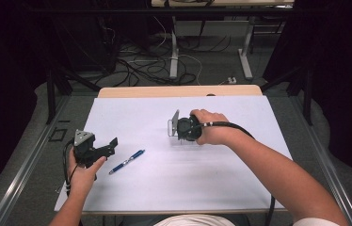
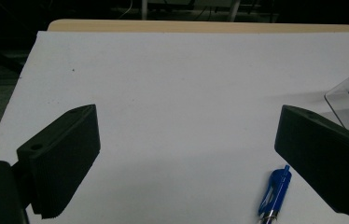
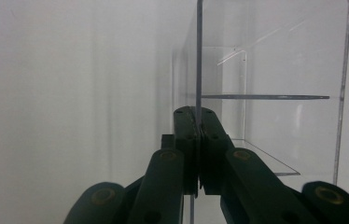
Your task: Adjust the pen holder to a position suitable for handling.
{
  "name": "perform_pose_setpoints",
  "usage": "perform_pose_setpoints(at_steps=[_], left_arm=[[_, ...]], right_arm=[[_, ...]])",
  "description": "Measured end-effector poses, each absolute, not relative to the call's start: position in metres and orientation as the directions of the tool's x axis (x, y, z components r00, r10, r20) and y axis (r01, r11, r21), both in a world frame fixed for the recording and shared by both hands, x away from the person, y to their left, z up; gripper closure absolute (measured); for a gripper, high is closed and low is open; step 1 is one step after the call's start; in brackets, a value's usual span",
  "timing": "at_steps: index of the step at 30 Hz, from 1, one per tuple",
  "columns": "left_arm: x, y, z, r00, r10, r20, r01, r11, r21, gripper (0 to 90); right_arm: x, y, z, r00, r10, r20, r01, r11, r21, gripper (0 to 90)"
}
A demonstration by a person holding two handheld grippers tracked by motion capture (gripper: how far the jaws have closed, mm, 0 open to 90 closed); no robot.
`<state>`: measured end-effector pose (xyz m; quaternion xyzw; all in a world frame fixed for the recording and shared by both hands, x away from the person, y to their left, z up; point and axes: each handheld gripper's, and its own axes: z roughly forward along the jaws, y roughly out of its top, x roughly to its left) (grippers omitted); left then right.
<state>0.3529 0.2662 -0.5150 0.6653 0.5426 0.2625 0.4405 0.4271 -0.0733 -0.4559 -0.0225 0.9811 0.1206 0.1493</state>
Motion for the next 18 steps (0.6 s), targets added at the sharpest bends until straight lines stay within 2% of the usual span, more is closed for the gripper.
perform_pose_setpoints(at_steps=[9, 18], left_arm=[[0.3527, 0.2658, -0.5149, 0.271, 0.953, -0.132, 0.49, -0.019, 0.871, 6.6], [0.3527, 0.266, -0.5149, 0.273, 0.953, -0.129, 0.492, -0.023, 0.87, 6.6]], right_arm=[[0.4238, -0.0671, -0.4605, -0.962, -0.03, -0.27, -0.092, 0.971, 0.222, 87.7], [0.4323, -0.0703, -0.4614, -0.961, 0.008, -0.277, -0.059, 0.971, 0.233, 84.1]])
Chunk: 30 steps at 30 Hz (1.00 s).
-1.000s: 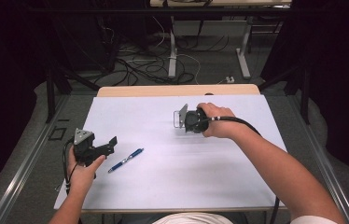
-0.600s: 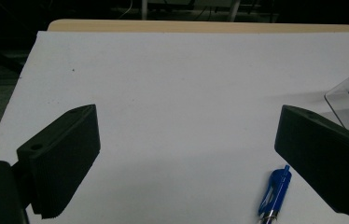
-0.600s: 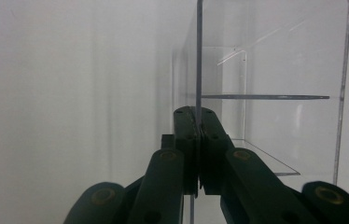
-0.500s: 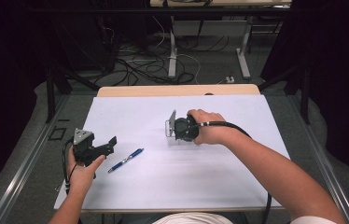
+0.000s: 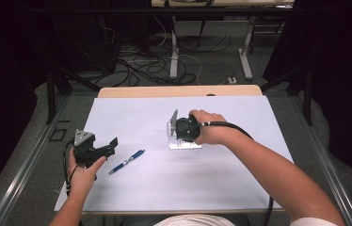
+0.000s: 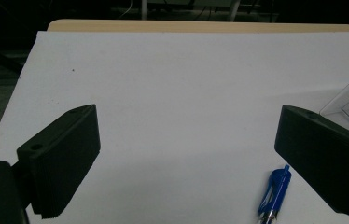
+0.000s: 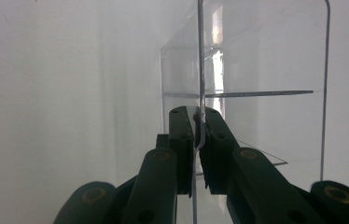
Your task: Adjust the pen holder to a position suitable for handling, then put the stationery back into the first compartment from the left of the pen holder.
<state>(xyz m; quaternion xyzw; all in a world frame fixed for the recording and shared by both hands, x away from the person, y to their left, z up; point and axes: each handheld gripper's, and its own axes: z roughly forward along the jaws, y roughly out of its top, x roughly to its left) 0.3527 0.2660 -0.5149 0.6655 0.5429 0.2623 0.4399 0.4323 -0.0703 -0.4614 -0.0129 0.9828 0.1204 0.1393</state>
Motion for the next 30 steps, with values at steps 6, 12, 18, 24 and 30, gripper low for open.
perform_pose_setpoints(at_steps=[6, 12, 18, 24, 30], left_arm=[[0.353, 0.266, -0.515, 0.274, 0.953, -0.127, 0.491, -0.024, 0.871, 6.6], [0.353, 0.266, -0.515, 0.274, 0.953, -0.129, 0.492, -0.024, 0.871, 6.6], [0.353, 0.266, -0.515, 0.273, 0.953, -0.13, 0.492, -0.022, 0.87, 6.6], [0.353, 0.265, -0.515, 0.274, 0.953, -0.128, 0.491, -0.024, 0.871, 6.6], [0.353, 0.266, -0.516, 0.275, 0.953, -0.128, 0.49, -0.025, 0.871, 6.6]], right_arm=[[0.435, -0.071, -0.461, -0.964, 0.063, -0.259, -0.004, 0.968, 0.253, 83.2], [0.436, -0.071, -0.462, -0.963, 0.084, -0.256, 0.015, 0.966, 0.259, 82.5], [0.436, -0.076, -0.46, -0.958, 0.118, -0.263, 0.025, 0.943, 0.332, 66.5], [0.43, -0.084, -0.453, -0.94, 0.167, -0.299, 0.035, 0.915, 0.402, 47.9], [0.426, -0.093, -0.449, -0.922, 0.251, -0.296, 0.082, 0.872, 0.483, 40.5]])
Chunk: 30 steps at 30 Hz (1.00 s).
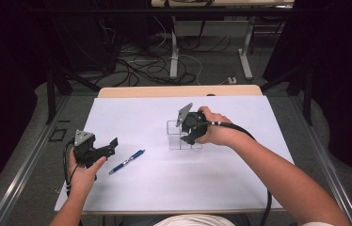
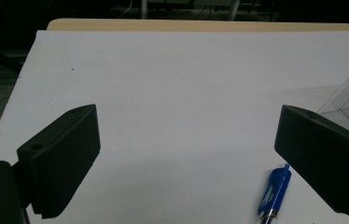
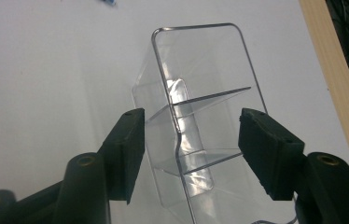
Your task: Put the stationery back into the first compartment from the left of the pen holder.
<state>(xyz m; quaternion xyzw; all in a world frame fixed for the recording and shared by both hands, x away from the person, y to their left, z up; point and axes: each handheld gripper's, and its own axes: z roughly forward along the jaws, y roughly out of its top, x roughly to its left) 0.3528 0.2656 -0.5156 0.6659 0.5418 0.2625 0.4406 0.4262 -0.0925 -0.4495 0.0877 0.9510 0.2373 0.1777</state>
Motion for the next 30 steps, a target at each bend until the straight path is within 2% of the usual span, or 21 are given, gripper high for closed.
perform_pose_setpoints(at_steps=[3, 4, 8, 9, 11, 12, 13, 15, 18, 21, 22, 30], left_arm=[[0.353, 0.265, -0.515, 0.275, 0.953, -0.131, 0.494, -0.023, 0.869, 6.6], [0.353, 0.265, -0.515, 0.275, 0.952, -0.131, 0.494, -0.023, 0.869, 6.6], [0.353, 0.265, -0.515, 0.277, 0.952, -0.13, 0.496, -0.026, 0.868, 6.6], [0.353, 0.265, -0.515, 0.278, 0.952, -0.129, 0.499, -0.029, 0.866, 6.8], [0.353, 0.264, -0.514, 0.281, 0.951, -0.128, 0.496, -0.03, 0.868, 7.1], [0.353, 0.264, -0.514, 0.283, 0.951, -0.127, 0.496, -0.031, 0.868, 7.1], [0.353, 0.264, -0.513, 0.286, 0.95, -0.126, 0.493, -0.033, 0.869, 7.2], [0.353, 0.264, -0.513, 0.288, 0.949, -0.125, 0.495, -0.035, 0.868, 7.4], [0.352, 0.264, -0.512, 0.293, 0.948, -0.126, 0.493, -0.037, 0.869, 7.7], [0.352, 0.264, -0.511, 0.299, 0.946, -0.128, 0.492, -0.038, 0.87, 7.9], [0.352, 0.264, -0.511, 0.301, 0.945, -0.128, 0.491, -0.038, 0.87, 7.9], [0.353, 0.262, -0.509, 0.322, 0.939, -0.122, 0.501, -0.06, 0.864, 7.9]], right_arm=[[0.425, -0.096, -0.448, -0.915, 0.299, -0.271, 0.122, 0.844, 0.523, 38.7], [0.425, -0.101, -0.446, -0.91, 0.34, -0.238, 0.155, 0.811, 0.565, 37.5], [0.421, -0.106, -0.442, -0.901, 0.376, -0.219, 0.171, 0.769, 0.616, 35.0], [0.42, -0.109, -0.44, -0.895, 0.399, -0.198, 0.189, 0.743, 0.642, 31.2], [0.419, -0.113, -0.437, -0.887, 0.43, -0.169, 0.219, 0.713, 0.666, 31.4], [0.419, -0.113, -0.437, -0.887, 0.43, -0.169, 0.219, 0.713, 0.666, 31.4], [0.417, -0.118, -0.434, -0.889, 0.423, -0.177, 0.206, 0.712, 0.671, 35.7], [0.416, -0.12, -0.434, -0.888, 0.422, -0.183, 0.204, 0.718, 0.665, 35.7], [0.416, -0.126, -0.434, -0.873, 0.458, -0.167, 0.235, 0.695, 0.679, 32.1], [0.413, -0.133, -0.436, -0.854, 0.5, -0.145, 0.26, 0.65, 0.714, 23.1], [0.41, -0.138, -0.436, -0.839, 0.531, -0.121, 0.279, 0.61, 0.742, 17.3], [0.397, -0.16, -0.439, -0.776, 0.623, -0.1, 0.302, 0.506, 0.808, 13.3]])
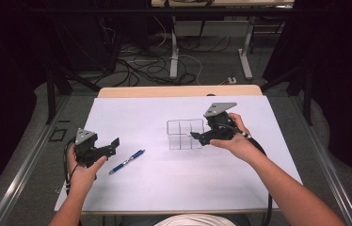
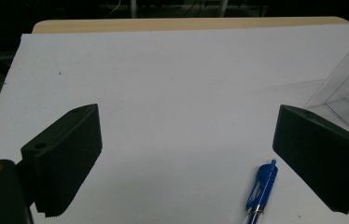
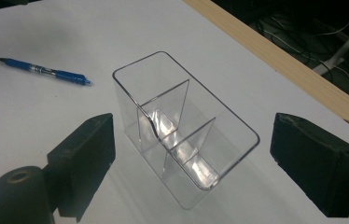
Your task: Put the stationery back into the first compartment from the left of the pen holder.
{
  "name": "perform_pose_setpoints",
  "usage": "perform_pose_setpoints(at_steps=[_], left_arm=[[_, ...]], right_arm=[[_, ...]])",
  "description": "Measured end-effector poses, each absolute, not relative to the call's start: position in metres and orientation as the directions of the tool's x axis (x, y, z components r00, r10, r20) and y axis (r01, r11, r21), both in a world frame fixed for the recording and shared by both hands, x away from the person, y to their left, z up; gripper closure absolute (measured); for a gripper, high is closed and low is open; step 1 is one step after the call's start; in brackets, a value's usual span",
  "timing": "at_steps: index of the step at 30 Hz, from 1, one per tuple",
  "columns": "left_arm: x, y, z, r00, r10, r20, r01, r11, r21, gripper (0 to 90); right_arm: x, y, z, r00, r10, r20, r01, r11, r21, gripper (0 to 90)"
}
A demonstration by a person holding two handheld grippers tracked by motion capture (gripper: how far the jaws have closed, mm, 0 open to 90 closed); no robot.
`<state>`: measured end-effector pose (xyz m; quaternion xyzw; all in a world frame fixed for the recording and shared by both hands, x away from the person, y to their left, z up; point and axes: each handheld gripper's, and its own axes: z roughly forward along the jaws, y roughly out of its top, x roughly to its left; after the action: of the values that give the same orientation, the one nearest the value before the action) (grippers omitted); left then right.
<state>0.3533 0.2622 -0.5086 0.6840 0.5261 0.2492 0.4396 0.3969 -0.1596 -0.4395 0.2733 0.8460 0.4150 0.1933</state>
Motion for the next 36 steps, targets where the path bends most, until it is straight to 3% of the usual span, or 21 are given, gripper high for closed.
perform_pose_setpoints(at_steps=[12, 18, 27, 36], left_arm=[[0.352, 0.268, -0.503, 0.31, 0.936, -0.169, 0.512, -0.014, 0.859, 9.0], [0.349, 0.271, -0.499, 0.348, 0.915, -0.203, 0.497, 0.003, 0.868, 8.6], [0.344, 0.265, -0.493, 0.391, 0.909, -0.142, 0.483, -0.072, 0.873, 9.0], [0.342, 0.26, -0.482, 0.459, 0.883, -0.096, 0.493, -0.164, 0.854, 15.5]], right_arm=[[0.379, -0.201, -0.455, -0.657, 0.754, -0.018, 0.385, 0.356, 0.852, 0.2], [0.372, -0.224, -0.467, -0.607, 0.794, 0.043, 0.414, 0.27, 0.87, 0.0], [0.361, -0.245, -0.478, -0.568, 0.822, 0.041, 0.418, 0.245, 0.875, 0.0], [0.354, -0.258, -0.489, -0.532, 0.844, 0.064, 0.453, 0.221, 0.864, 0.0]])
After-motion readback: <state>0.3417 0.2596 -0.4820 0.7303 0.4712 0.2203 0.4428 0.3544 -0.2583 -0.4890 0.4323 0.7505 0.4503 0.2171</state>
